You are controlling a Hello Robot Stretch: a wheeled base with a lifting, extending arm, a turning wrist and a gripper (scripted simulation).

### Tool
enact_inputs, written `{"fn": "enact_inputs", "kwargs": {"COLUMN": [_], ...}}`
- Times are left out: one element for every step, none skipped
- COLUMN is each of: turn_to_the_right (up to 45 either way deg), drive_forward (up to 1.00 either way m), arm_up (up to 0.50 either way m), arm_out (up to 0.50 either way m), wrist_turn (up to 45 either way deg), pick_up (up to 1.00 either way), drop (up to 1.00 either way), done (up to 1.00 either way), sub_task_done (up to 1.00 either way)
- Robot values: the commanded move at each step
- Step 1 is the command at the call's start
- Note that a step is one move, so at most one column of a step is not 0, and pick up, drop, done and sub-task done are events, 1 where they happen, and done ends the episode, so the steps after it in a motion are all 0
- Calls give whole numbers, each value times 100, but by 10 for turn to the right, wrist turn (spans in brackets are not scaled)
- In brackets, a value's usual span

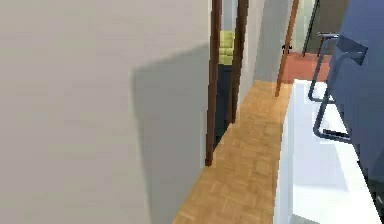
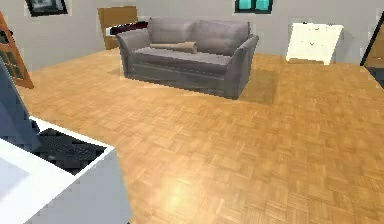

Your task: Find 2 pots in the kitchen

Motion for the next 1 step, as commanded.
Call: {"fn": "enact_inputs", "kwargs": {"turn_to_the_right": [0], "drive_forward": [35], "arm_up": [0], "arm_out": [0], "wrist_turn": [0], "pick_up": [0], "drop": [0], "done": [0], "sub_task_done": [0]}}
